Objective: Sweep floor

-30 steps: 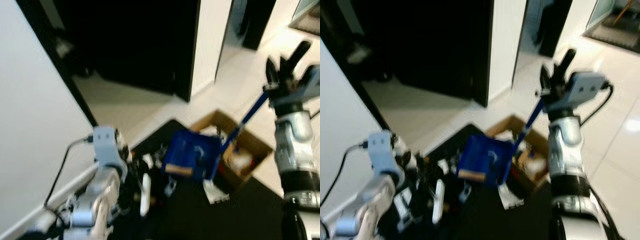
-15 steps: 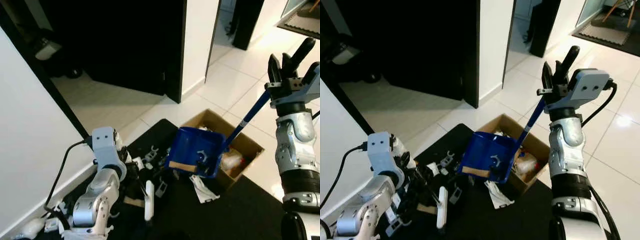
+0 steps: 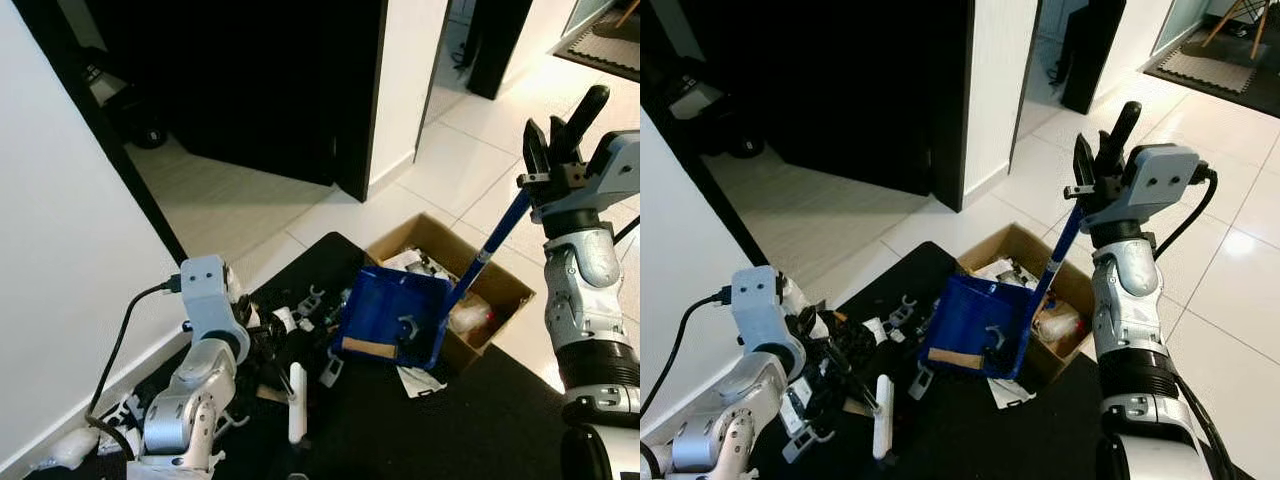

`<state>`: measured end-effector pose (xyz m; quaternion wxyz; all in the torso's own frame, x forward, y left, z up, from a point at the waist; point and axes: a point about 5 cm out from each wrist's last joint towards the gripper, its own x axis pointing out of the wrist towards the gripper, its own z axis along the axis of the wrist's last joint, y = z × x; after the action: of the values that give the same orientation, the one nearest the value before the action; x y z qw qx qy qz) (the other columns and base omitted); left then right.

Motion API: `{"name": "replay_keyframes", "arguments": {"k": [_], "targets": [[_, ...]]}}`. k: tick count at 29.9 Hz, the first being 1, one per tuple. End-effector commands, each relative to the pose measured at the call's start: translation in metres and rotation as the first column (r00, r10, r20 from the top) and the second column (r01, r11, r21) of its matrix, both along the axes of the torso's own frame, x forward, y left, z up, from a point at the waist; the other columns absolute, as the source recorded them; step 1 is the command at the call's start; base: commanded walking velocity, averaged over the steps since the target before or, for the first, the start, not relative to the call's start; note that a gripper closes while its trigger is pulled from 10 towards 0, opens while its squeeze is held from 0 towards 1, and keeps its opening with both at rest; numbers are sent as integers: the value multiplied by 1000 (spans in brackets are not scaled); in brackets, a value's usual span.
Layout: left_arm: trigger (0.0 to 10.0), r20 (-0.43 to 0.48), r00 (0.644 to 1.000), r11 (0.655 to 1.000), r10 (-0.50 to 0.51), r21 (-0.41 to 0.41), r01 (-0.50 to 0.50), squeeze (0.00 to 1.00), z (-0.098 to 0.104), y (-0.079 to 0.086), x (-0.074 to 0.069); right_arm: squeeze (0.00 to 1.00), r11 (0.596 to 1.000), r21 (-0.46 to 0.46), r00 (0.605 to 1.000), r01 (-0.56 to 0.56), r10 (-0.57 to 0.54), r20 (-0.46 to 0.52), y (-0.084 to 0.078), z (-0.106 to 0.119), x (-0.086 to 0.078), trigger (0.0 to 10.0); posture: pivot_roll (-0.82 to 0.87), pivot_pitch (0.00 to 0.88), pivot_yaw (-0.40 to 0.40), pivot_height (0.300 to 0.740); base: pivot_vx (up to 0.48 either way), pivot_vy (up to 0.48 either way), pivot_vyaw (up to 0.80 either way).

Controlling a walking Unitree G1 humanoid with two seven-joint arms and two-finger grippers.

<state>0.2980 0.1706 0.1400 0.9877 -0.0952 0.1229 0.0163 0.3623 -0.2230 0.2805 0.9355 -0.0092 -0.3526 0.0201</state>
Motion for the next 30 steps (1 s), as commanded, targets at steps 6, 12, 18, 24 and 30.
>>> {"name": "replay_keyframes", "arguments": {"k": [6, 12, 18, 24, 30], "targets": [[10000, -18, 1000, 1000, 5, 25, -5, 0, -8, 7, -5, 0, 994, -89, 996, 65, -59, 72, -3, 18, 5, 10000, 107, 207, 62, 740, 0, 0, 0], [10000, -26, 1000, 999, 13, 32, -12, 0, -11, 10, -9, 0, 979, -139, 987, 147, -136, 82, -8, 27, 11, 10000, 125, 208, 54, 740, 0, 0, 0], [10000, -28, 999, 999, 16, 37, -15, 0, -12, 13, -13, 0, 950, -193, 966, 244, -220, 138, -7, 42, 15, 10000, 142, 213, 53, 740, 0, 0, 0], [10000, -24, 1000, 999, 19, 44, -18, 0, -11, 15, -16, 0, 926, -266, 955, 269, -221, 197, 6, 59, 18, 10000, 162, 214, 46, 740, 0, 0, 0], [10000, -21, 999, 998, 27, 50, -26, 0, -11, 18, -21, 0, 878, -382, 944, 288, -195, 265, 31, 69, 22, 10000, 182, 220, 38, 740, 0, 0, 0]]}}
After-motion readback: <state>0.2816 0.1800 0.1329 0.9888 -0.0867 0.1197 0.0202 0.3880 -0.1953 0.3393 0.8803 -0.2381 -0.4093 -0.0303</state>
